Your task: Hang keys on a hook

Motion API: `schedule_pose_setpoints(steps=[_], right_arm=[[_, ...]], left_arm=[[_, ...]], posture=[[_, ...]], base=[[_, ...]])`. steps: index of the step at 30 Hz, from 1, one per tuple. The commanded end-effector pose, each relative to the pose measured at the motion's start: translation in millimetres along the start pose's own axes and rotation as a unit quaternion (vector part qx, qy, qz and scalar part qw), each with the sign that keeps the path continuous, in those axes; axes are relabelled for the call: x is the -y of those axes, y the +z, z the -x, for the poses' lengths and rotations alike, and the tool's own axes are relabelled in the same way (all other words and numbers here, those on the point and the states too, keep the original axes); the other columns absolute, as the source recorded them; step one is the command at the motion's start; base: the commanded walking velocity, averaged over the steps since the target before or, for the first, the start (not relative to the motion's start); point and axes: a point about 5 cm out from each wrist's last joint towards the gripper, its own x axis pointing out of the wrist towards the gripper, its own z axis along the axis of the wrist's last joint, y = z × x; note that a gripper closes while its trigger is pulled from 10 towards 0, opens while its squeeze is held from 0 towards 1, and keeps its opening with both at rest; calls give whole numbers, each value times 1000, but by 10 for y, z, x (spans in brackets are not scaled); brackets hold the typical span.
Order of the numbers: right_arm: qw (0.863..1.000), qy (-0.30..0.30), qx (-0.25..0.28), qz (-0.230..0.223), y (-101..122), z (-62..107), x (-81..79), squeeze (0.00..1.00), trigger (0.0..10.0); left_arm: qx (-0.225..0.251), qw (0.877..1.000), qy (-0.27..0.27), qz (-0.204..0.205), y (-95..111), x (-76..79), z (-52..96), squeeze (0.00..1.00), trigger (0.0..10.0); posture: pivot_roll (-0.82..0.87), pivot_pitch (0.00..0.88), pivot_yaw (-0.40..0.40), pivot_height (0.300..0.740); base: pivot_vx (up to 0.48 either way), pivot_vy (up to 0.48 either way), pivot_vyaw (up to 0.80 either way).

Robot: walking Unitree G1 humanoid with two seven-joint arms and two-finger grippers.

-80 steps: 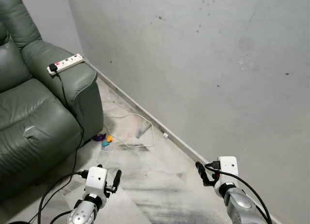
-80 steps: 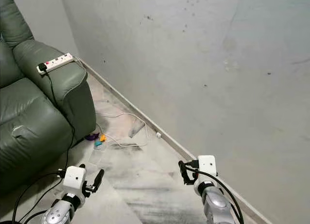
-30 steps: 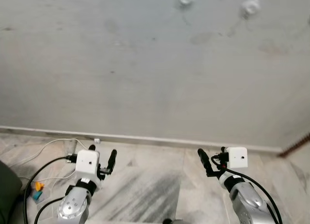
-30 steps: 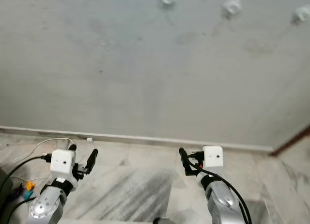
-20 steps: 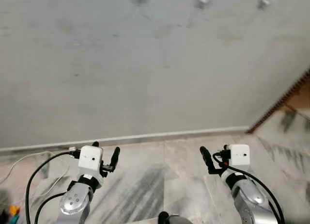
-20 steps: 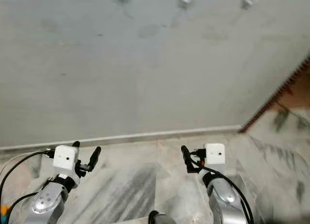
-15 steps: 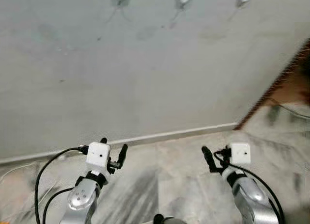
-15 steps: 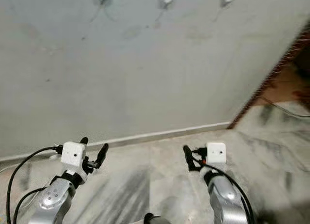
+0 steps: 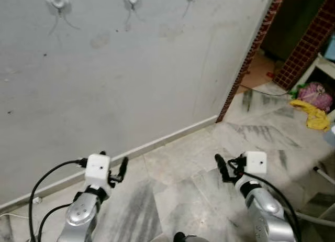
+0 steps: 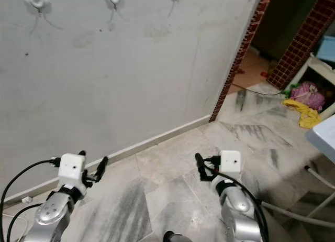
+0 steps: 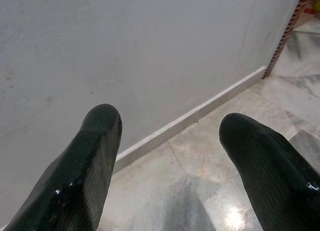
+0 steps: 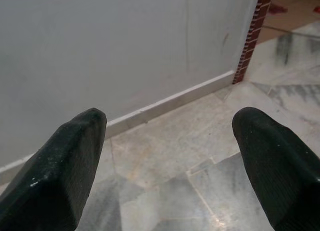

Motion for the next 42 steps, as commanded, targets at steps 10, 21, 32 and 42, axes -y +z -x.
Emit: schedule_pose_setpoints(steps=[10, 21, 32, 42], right_arm=[[1000, 4, 4, 30, 96, -26, 6, 0, 10000], [999, 2, -1, 46, 42, 13, 47, 0, 10000], [999, -4, 21, 37, 5, -68, -101, 0, 10000], [998, -23, 47, 21, 149, -195, -60, 0, 10000]], left_arm=[[5, 1000, 26, -1, -25, -40, -61, 0, 10000], [-4, 1000, 25, 4, -109, 20, -17, 0, 10000], [5, 1000, 6, -10, -21, -19, -150, 0, 10000], [17, 1000, 1, -19, 60, -41, -255, 0, 10000]], posture=[[-22, 125, -49, 740], [-16, 134, -19, 740], [-15, 124, 68, 740], [-8, 112, 55, 740]], base=[[0, 0, 0], [0, 0, 0], [0, 0, 0], [0, 0, 0]])
